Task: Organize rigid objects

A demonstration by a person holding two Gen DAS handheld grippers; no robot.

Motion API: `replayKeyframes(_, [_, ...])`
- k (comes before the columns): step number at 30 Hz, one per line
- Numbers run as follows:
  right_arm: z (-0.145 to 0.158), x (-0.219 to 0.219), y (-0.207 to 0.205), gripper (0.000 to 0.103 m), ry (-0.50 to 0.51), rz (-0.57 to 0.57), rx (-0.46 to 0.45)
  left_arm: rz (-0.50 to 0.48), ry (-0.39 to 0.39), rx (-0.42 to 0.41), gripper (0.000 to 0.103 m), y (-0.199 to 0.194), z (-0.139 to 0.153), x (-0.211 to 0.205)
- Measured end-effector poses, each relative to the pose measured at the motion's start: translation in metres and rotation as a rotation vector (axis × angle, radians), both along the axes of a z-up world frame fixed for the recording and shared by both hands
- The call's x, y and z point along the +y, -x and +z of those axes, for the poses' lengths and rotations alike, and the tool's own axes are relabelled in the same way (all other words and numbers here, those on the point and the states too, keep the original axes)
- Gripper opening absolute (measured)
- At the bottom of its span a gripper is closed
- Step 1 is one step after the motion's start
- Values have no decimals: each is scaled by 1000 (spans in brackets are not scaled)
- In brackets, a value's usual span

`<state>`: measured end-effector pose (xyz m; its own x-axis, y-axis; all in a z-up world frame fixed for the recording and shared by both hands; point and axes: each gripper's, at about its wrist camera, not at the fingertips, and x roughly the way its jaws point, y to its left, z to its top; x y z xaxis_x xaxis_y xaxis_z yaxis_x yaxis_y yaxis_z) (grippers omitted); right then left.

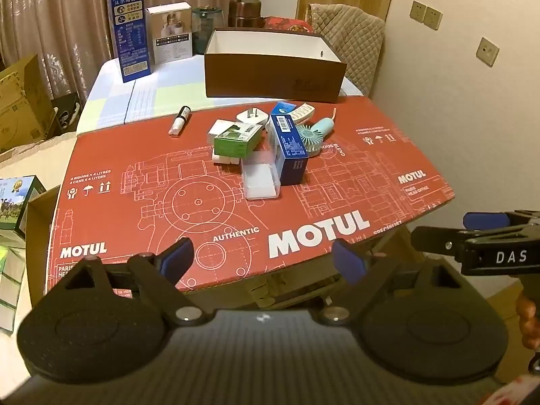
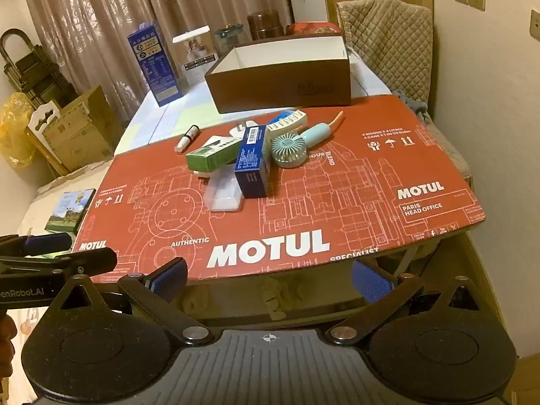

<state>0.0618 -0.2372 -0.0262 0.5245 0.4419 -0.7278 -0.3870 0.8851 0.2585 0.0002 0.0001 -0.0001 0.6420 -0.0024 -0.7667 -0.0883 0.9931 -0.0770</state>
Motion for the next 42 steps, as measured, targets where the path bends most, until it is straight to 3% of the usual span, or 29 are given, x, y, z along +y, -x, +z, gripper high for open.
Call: replayKeyframes(42, [-2,8,-20,101,-5,14,4,8,-9,5,87,-9,-8,6])
